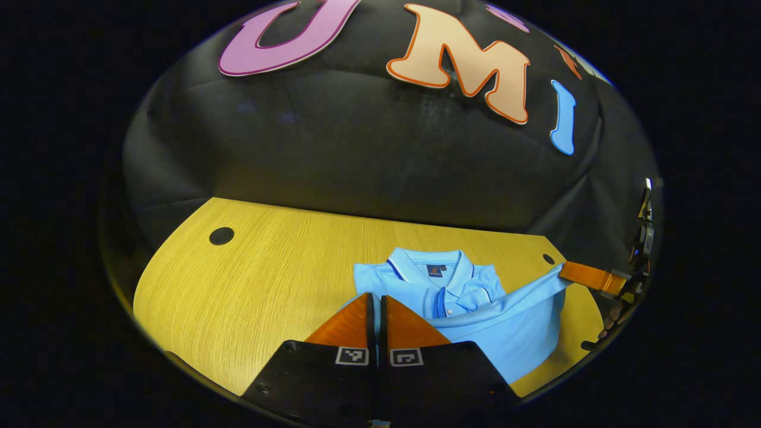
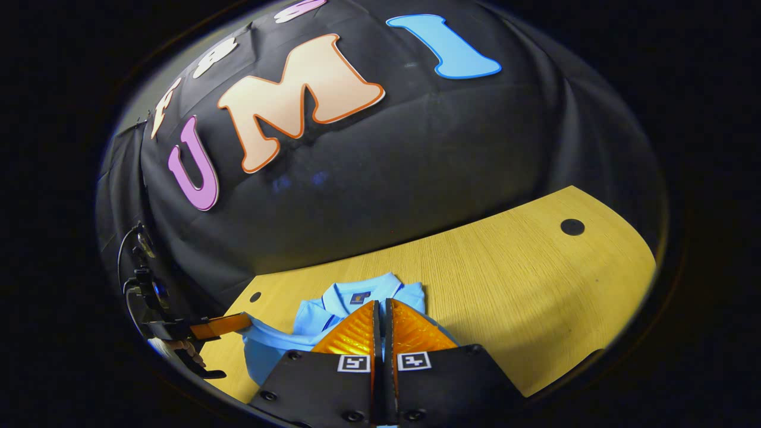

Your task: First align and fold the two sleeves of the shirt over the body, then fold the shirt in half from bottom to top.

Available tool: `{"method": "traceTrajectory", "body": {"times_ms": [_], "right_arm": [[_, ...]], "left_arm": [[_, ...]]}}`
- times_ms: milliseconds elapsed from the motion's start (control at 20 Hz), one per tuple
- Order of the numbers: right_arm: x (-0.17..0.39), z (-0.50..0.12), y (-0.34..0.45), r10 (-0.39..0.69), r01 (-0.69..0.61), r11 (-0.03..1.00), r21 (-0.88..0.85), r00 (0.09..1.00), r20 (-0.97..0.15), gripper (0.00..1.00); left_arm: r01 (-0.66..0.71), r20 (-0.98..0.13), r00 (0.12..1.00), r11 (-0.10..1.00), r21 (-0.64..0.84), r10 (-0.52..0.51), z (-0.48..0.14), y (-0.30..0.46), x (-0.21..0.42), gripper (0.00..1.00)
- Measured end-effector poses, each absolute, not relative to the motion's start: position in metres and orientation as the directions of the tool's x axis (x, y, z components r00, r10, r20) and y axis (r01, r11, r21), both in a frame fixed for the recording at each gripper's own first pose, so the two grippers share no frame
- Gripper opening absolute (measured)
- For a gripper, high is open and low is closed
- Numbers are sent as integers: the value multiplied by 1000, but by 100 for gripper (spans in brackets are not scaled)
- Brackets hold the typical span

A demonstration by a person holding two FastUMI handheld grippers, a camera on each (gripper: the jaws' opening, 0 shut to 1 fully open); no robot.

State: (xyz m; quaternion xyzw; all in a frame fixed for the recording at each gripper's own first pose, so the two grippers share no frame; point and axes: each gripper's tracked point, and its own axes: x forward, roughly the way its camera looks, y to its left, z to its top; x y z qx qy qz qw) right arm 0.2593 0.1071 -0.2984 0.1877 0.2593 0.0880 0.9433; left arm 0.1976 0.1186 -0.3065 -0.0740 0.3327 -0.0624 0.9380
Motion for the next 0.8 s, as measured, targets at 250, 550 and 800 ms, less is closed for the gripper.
{"method": "traceTrajectory", "body": {"times_ms": [250, 550, 800], "right_arm": [[305, -332, 111, 222, -15, 917, 398, 849, -480, 2], [315, -377, 103, 134, 56, 946, 319, 829, -543, 5], [311, -341, 101, 117, 18, 958, 285, 885, -451, 92]], "left_arm": [[106, -606, 780, 988, -117, -155, -338, 117, 249, 0], [87, -602, 788, 992, -96, -128, -373, 122, 273, 0], [83, -588, 800, 992, -92, -122, -366, 118, 269, 93]]}}
